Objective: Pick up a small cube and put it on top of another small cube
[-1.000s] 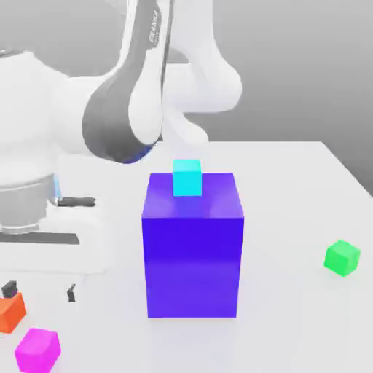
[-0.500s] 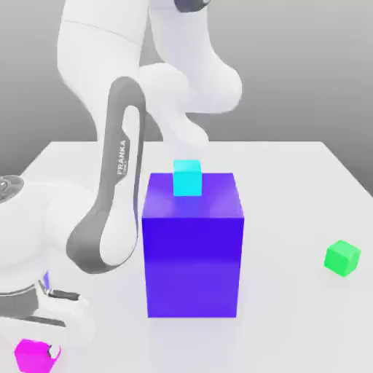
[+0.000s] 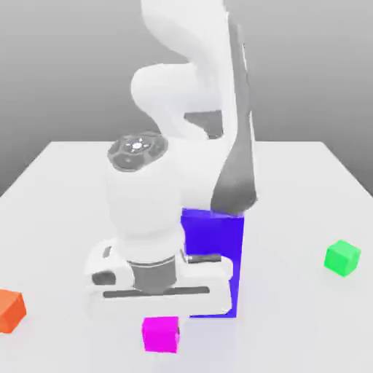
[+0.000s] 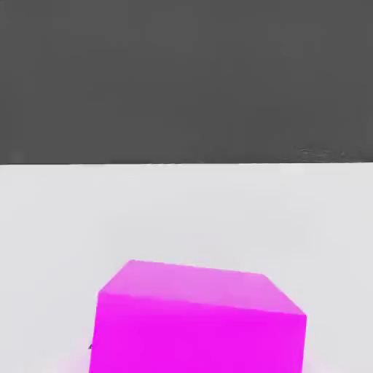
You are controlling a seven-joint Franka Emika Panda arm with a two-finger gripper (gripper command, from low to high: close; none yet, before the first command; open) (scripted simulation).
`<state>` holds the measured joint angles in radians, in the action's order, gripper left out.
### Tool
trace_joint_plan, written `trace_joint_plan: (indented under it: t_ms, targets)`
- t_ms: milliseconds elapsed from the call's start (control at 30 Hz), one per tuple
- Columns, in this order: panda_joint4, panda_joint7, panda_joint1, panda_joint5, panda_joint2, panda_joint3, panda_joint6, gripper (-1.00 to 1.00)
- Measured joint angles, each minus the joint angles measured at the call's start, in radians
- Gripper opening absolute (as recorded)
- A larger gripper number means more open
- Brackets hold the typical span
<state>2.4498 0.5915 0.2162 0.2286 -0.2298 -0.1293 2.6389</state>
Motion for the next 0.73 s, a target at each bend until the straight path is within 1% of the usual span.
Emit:
trace_joint_plan:
  t_ms: [200,367,433,500,533,600,633,733]
  targets:
    - [0.104,0.200,0.202,-0.060,0.112,0.144,0.009,-1.00]
    - [0.200,0.449,0.523,-0.159,0.223,0.289,0.012,-1.00]
    - [0.229,0.530,0.649,-0.202,0.244,0.297,0.025,-1.00]
    - [0.234,0.567,0.733,-0.232,0.203,0.259,0.073,-1.00]
    - [0.234,0.576,0.682,-0.241,0.173,0.228,0.103,-1.00]
    - [0.232,0.590,0.671,-0.259,0.106,0.209,0.167,-1.00]
    - [0.231,0.596,0.673,-0.267,0.075,0.203,0.197,1.00]
    - [0.231,0.596,0.673,-0.267,0.075,0.203,0.197,1.00]
